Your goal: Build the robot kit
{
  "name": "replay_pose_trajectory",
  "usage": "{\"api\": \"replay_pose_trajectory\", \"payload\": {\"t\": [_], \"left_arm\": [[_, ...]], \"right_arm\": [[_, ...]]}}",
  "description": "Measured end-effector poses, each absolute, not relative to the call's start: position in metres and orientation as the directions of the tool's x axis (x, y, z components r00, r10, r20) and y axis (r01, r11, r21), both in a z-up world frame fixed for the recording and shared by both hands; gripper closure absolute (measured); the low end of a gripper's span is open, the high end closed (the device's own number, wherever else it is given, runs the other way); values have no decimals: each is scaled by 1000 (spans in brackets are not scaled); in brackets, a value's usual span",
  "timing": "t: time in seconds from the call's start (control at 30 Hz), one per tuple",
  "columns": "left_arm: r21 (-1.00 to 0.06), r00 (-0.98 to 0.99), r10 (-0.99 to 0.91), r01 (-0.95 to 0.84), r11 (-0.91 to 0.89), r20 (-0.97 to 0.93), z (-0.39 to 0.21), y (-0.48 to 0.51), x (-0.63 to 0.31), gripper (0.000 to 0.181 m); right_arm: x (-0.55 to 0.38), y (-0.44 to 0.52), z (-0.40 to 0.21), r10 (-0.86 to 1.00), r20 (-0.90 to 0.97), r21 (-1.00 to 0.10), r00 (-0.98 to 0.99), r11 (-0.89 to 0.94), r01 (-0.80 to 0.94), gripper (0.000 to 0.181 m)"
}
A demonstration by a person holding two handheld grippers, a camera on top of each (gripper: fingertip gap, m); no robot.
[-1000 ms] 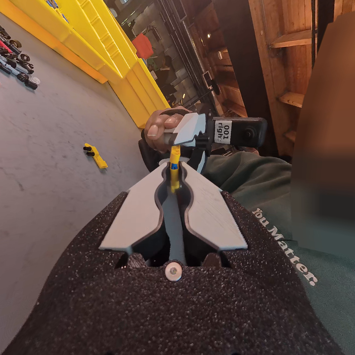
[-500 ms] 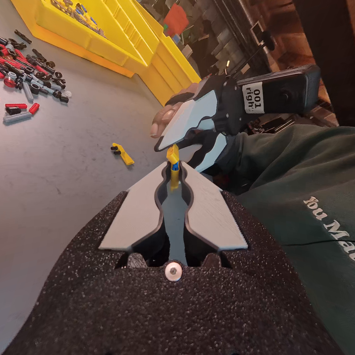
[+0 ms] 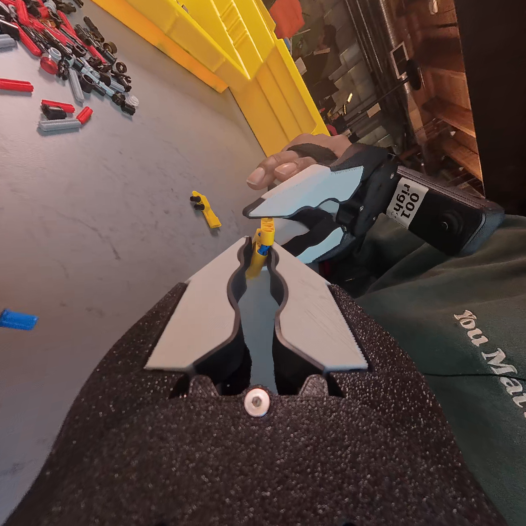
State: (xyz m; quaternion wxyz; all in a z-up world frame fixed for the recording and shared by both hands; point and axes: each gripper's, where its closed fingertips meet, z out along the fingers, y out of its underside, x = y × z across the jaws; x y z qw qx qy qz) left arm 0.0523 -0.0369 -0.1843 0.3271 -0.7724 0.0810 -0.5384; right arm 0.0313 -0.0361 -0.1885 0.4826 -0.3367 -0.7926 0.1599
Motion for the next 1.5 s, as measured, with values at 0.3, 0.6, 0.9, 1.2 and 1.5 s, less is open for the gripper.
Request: {"api": "replay_pose_trajectory", "payload": {"t": [0.3,0.6,0.9,1.2,1.5], "left_arm": [[-530,454,-399,206,-823,797,-209,-34,50,174],[-611,501,-479,134,-780,721,-205,-33,49,173],[-651,429,-530,209,-730,732,-181,-38,44,175],[-568,372,-460,271,-777,807,-185,-36,40,176],[-554,382,-428,334,-763,819,-185,-27,30,175]], "right_arm": [[29,-32,-212,591,721,-425,-363,790,443,154],[28,-30,-209,847,432,-733,-310,530,426,153],[32,-29,-185,947,134,-891,-291,243,383,152],[29,-27,-184,893,379,-830,-243,444,337,147],[22,-22,-185,792,590,-706,-159,601,374,148]]}}
